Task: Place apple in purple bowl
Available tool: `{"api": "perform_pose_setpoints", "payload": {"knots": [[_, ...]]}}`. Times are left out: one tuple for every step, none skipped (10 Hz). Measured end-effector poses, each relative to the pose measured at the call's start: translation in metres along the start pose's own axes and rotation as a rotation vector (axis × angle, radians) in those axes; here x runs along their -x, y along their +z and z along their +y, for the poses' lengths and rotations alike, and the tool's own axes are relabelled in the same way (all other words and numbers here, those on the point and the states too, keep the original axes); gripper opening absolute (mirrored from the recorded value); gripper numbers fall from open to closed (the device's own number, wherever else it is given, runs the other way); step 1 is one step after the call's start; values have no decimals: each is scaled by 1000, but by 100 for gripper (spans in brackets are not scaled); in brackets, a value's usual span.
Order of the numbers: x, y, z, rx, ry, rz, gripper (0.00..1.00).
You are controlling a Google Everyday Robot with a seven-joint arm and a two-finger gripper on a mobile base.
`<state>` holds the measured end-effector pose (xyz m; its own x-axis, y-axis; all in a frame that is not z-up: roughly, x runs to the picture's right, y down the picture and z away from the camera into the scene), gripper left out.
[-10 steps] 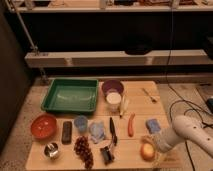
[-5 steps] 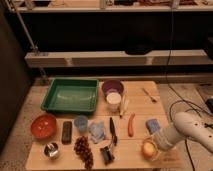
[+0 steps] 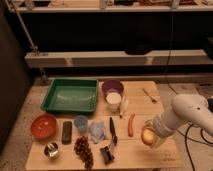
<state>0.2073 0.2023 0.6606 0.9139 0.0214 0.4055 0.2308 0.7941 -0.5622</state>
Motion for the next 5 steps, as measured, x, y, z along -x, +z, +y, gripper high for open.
{"api": "perform_pose_setpoints", "payload": {"knots": [[4, -9, -2, -6, -4, 16, 0], [4, -10, -2, -8, -3, 18, 0], [4, -10, -2, -10, -3, 18, 0], [5, -9, -3, -9, -6, 18, 0], [5, -9, -3, -9, -6, 18, 0]]}}
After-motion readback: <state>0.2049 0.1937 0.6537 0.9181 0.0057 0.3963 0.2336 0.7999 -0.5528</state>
